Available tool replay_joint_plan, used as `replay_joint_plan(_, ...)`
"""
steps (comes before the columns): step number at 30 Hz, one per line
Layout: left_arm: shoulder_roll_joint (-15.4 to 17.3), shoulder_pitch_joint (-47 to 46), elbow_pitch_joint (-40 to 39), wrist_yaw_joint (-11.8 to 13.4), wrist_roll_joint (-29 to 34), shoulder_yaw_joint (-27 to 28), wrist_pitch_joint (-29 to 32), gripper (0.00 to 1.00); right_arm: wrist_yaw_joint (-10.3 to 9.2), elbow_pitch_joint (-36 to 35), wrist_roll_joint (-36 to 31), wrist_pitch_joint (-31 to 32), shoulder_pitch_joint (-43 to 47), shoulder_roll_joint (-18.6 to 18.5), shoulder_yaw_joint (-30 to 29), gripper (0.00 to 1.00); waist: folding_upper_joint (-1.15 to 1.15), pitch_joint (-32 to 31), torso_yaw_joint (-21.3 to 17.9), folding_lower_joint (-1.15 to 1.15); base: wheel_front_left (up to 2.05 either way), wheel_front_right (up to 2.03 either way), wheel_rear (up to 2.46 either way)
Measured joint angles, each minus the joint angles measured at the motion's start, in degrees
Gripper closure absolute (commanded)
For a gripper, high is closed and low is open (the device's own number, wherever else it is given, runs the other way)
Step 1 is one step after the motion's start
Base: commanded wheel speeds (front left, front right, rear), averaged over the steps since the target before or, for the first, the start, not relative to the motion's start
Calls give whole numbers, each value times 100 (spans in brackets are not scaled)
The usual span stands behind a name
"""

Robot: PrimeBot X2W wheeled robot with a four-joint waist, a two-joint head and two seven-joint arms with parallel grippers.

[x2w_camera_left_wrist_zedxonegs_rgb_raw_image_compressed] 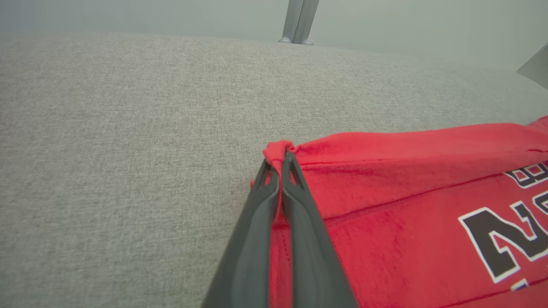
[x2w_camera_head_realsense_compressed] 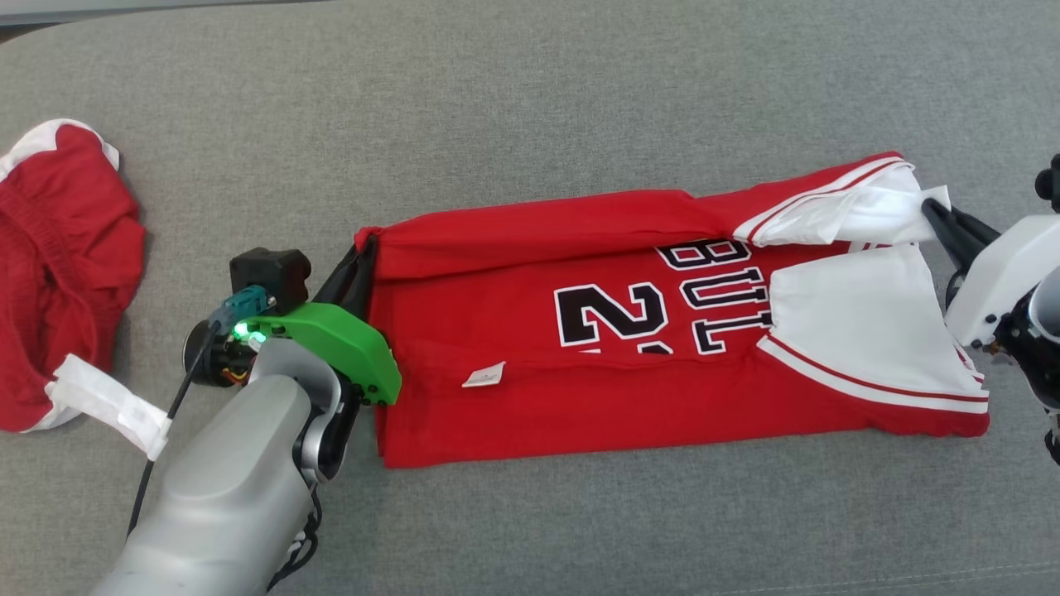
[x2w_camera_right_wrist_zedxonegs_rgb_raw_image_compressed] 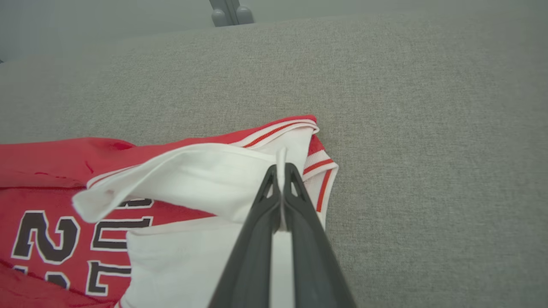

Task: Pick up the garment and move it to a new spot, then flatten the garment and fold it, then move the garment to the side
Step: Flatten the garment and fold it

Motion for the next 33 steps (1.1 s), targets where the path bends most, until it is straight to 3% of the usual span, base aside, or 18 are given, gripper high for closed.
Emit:
replay_joint_plan(15, 14, 661, -226, 16, 43, 256, -85, 100, 0, -1199, -533, 499, 1664, 622, -965, 100, 0, -370, -79, 0, 0, 0, 0)
replay_joint_plan(16, 10, 697, -243, -4, 40, 267, -91, 69, 0, -1229, -568, 566, 1729, 682, -1009, 84, 0, -381, -80, 0, 0, 0, 0)
replay_joint_plan(17, 8, 737, -259, -10, 37, 274, -91, 17, 0, -1247, -599, 653, 1791, 737, -1028, 54, 0, -389, -80, 0, 0, 0, 0)
replay_joint_plan(18, 5, 767, -263, -10, 33, 278, -91, 0, 0, -1258, -637, 717, 1842, 779, -1045, 0, 0, -396, -80, 0, 0, 0, 0)
replay_joint_plan(25, -24, 1063, -545, -55, -53, 556, -91, 0, 0, -1347, -1046, 920, 2067, 1007, -1274, 0, 0, -476, -52, 0, 0, 0, 0)
replay_joint_plan(33, -119, 1947, -1811, -245, 753, 2020, -100, 0, -1, -1456, -1321, 856, 2076, 1222, -1617, 0, 0, -700, 6, 0, 0, 0, 0)
